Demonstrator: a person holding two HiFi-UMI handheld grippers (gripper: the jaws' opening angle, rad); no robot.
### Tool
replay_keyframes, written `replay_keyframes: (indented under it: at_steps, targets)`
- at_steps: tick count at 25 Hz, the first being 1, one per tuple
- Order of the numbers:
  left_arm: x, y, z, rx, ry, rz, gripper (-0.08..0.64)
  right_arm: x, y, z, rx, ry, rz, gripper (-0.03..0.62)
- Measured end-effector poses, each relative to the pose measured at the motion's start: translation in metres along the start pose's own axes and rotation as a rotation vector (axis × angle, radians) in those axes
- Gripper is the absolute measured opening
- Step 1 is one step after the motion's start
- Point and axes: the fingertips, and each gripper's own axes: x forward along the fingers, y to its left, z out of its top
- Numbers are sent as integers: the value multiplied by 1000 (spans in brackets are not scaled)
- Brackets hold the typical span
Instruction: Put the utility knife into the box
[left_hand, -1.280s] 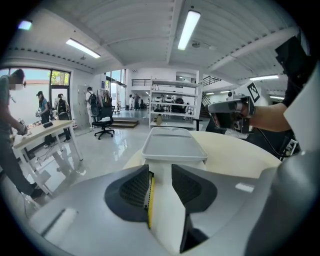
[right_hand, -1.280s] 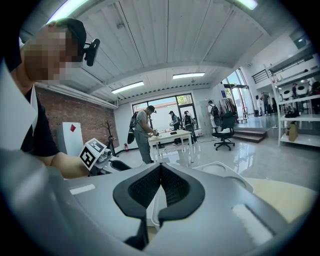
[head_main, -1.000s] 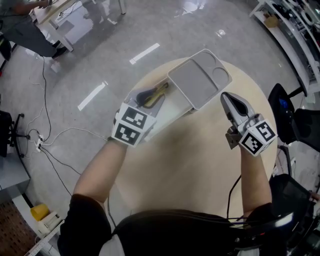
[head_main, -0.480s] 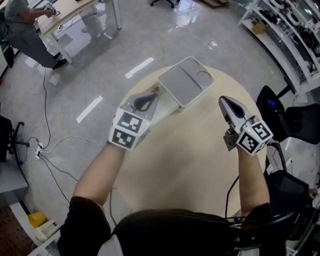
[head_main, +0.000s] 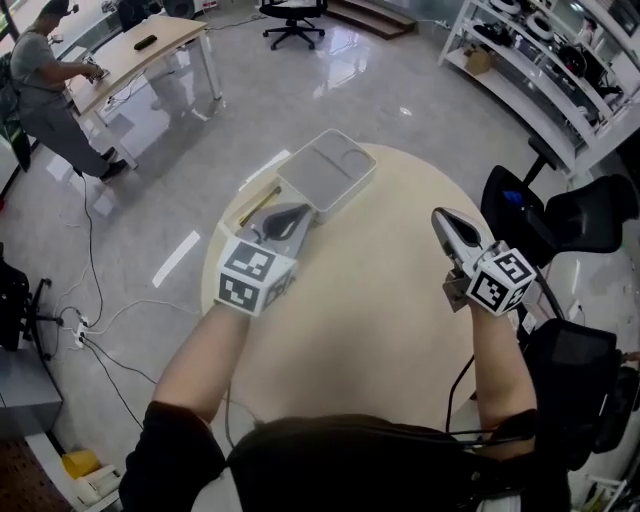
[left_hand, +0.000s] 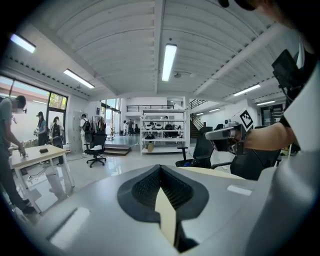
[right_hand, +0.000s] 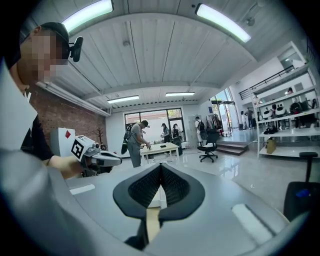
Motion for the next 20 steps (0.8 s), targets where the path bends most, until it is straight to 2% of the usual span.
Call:
replay_keyframes:
  at_steps: [7,15,20]
  targets:
    - [-26,-122,48,5,-55,16,0,-118,-13,-1,28,-31,11,14]
    - [-65,-262,65,-101,-96,78,0,-250,-12,-16,20,29,77,14]
    - [-82,-330,79,-91,-106,91,0,-316,-7,-17,19,31,95,14]
